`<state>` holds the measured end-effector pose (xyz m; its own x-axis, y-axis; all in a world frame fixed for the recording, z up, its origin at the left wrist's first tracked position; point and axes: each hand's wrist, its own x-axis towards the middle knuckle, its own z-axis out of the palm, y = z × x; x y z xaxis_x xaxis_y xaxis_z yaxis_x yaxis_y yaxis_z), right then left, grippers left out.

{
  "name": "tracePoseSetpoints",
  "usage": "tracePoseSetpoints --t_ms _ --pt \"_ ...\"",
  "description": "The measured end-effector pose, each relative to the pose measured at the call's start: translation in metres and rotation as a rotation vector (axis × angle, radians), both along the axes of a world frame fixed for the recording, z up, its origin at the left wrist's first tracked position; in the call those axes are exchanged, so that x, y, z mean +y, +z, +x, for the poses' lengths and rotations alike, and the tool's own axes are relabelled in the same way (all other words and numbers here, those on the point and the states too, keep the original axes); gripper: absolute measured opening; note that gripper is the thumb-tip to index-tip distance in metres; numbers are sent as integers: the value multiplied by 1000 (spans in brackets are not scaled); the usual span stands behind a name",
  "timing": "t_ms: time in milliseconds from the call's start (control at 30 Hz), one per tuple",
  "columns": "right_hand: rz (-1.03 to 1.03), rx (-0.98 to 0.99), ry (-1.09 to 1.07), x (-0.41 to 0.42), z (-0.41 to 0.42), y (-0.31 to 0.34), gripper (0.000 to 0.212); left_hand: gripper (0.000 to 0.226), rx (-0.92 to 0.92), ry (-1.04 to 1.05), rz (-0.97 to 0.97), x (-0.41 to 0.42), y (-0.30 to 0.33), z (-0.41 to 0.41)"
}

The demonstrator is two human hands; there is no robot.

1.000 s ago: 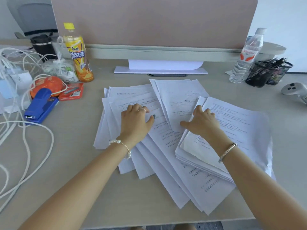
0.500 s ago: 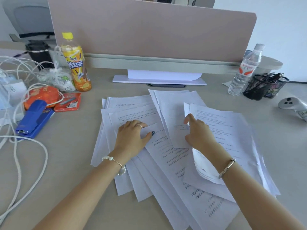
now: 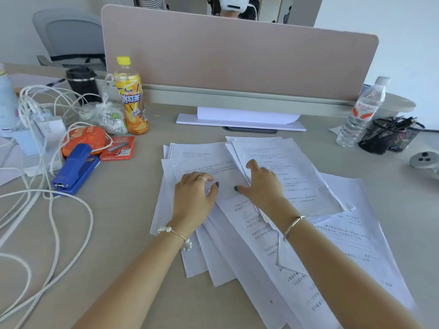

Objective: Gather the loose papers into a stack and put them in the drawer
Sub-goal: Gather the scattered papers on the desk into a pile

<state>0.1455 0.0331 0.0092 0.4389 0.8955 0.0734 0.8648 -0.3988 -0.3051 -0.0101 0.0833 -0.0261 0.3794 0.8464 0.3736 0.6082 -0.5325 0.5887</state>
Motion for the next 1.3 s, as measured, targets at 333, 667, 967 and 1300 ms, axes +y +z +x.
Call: tracePoseSetpoints --t_ms 333,667,967,1300 --pt "131 30 -105 -23 26 9 55 77 246 327 -312 25 9 -70" --pt "-199 48 -387 -93 87 -27 83 79 4 114 -336 -4 9 -32" --pt "-118 67 -296 -92 55 -31 75 84 -668 197 -800 -21 19 1" --pt "-26 40 -407 -118 78 -21 77 46 -420 -112 -982 -36 16 30"
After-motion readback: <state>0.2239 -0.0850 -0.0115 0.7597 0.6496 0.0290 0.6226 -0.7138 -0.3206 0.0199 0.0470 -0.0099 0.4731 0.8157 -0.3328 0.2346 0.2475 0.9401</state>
